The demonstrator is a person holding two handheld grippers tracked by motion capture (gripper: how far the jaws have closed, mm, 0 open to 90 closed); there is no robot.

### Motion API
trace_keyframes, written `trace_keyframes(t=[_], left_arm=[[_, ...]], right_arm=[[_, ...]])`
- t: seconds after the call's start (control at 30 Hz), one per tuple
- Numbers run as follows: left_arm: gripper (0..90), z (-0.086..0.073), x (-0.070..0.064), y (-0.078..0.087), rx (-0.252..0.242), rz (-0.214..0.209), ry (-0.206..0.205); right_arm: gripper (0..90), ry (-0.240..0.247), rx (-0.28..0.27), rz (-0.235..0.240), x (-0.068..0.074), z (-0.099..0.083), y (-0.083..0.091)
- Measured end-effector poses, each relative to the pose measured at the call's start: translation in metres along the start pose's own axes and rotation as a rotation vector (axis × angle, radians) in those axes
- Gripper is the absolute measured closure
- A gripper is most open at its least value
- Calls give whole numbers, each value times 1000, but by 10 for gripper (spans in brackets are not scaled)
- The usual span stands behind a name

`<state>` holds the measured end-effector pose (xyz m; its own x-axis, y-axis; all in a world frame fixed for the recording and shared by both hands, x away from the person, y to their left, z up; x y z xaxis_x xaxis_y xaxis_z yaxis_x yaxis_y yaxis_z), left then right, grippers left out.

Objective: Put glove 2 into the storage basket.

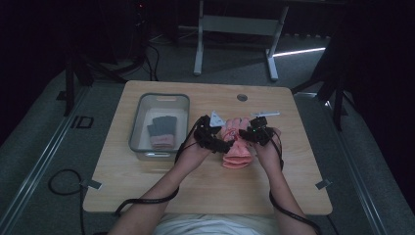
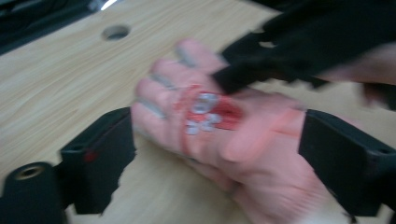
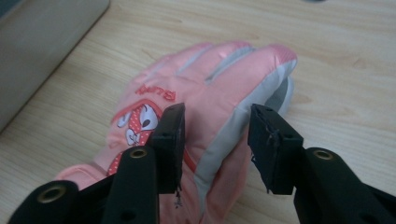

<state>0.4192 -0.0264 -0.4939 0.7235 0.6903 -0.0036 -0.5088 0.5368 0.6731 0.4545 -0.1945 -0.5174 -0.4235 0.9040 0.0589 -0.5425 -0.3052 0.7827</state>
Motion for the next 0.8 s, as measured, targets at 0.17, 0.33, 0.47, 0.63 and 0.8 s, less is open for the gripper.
trace_keyframes(t=[0.17,0.33,0.47,0.63,0.8], left_arm=[[154,-3,15,-33,87,-15,125],[213,-11,21,-62,171,-52,217],[263,-16,24,-77,216,-83,243],[352,-22,26,-88,229,-189,305],[536,-25,28,-94,207,-294,369]], right_arm=[[525,4,49,14,-10,-8,-9],[513,-23,64,77,-17,-17,-20],[517,-39,86,123,-18,-19,-25],[566,-30,121,150,-17,-18,-30],[624,-27,116,149,-15,-19,-31]])
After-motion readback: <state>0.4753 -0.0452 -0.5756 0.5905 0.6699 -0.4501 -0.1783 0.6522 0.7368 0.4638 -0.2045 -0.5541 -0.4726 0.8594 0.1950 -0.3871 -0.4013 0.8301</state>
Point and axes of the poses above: each handheld gripper's, and its own axes: y roughly backward along the jaws, z roughly out of its top, x roughly to its left, the point moved 4 cm from there along -y, roughly forward along the jaws, and after that the axes turned 6 degrees about x, right-handed, at the moved point
